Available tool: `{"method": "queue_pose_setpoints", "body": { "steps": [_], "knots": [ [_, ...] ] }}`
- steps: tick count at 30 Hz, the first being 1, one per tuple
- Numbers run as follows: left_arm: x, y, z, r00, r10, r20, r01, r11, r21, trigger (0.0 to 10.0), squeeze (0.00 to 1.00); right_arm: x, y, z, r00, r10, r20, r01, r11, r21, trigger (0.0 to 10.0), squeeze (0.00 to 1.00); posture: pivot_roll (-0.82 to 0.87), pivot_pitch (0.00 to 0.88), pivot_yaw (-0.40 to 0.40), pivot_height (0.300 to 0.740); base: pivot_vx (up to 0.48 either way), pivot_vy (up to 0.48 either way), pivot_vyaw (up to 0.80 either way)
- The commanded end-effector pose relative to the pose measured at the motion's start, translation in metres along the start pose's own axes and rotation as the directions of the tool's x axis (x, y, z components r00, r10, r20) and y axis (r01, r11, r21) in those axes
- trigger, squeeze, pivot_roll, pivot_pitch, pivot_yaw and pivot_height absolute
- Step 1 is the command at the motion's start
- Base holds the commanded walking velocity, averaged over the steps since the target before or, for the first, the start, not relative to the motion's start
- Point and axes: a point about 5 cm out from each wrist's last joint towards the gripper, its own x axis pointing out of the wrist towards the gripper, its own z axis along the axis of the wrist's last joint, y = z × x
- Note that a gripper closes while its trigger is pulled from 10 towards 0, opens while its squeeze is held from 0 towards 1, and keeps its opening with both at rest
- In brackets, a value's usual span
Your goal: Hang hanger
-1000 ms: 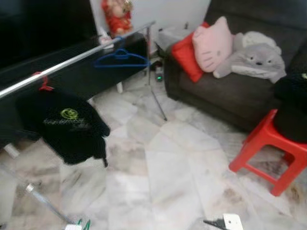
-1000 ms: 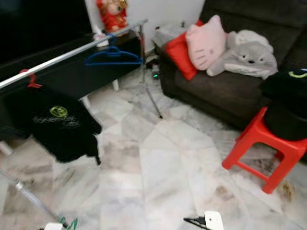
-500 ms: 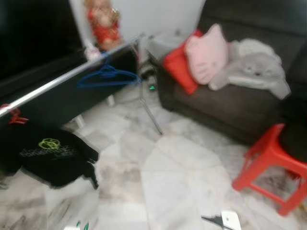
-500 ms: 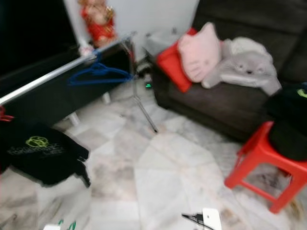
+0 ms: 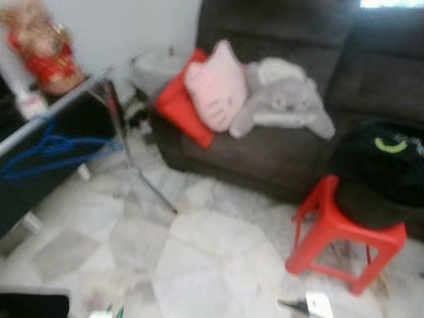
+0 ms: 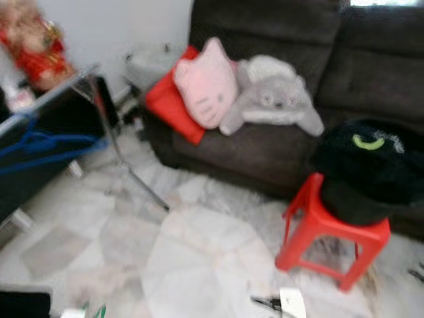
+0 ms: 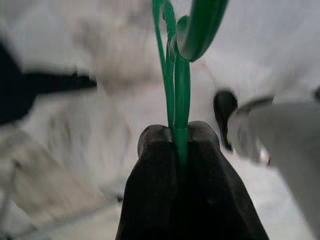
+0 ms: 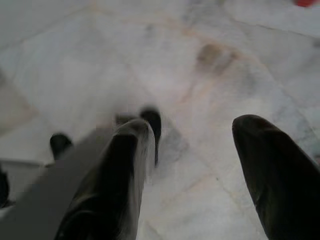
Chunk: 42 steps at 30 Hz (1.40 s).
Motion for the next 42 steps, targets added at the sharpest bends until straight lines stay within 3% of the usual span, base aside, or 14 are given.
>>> {"method": "queue_pose_setpoints", "body": {
  "steps": [1, 10, 21, 42],
  "knots": [
    [0.001, -0.0087, -0.0004, 1.0, -0.025, -0.001, 0.025, 1.0, 0.01, 10.0, 0.0, -0.0005, -0.0051, -0.0006, 1.0, -0.018, -0.003, 0.018, 1.0, 0.001, 10.0, 0.0, -0.02, 0.0, 0.033, 0.74, 0.48, 0.0, 0.0],
    [0.001, -0.0082, 0.0001, 1.0, -0.028, -0.001, 0.028, 1.0, 0.014, 10.0, 0.0, -0.0004, -0.0043, 0.0001, 1.0, -0.003, -0.013, 0.003, 0.999, -0.034, 10.0, 0.0, -0.02, 0.0, 0.035, 0.74, 0.48, 0.0, 0.0],
    [0.0004, -0.0058, -0.0032, 1.0, -0.016, -0.011, 0.016, 1.0, 0.004, 10.0, 0.0, -0.0004, -0.0046, 0.0029, 1.0, 0.014, -0.005, -0.015, 0.997, -0.081, 10.0, 0.0, -0.02, 0.0, 0.029, 0.74, 0.44, 0.0, 0.8],
    [0.0006, -0.009, -0.0065, 1.0, -0.001, -0.025, 0.001, 1.0, -0.007, 10.0, 0.0, -0.0008, -0.0066, 0.007, 0.999, 0.038, 0.001, -0.037, 0.984, -0.176, 10.0, 0.0, -0.02, 0.0, 0.015, 0.74, 0.0, 0.0, 0.8]
  ]
}}
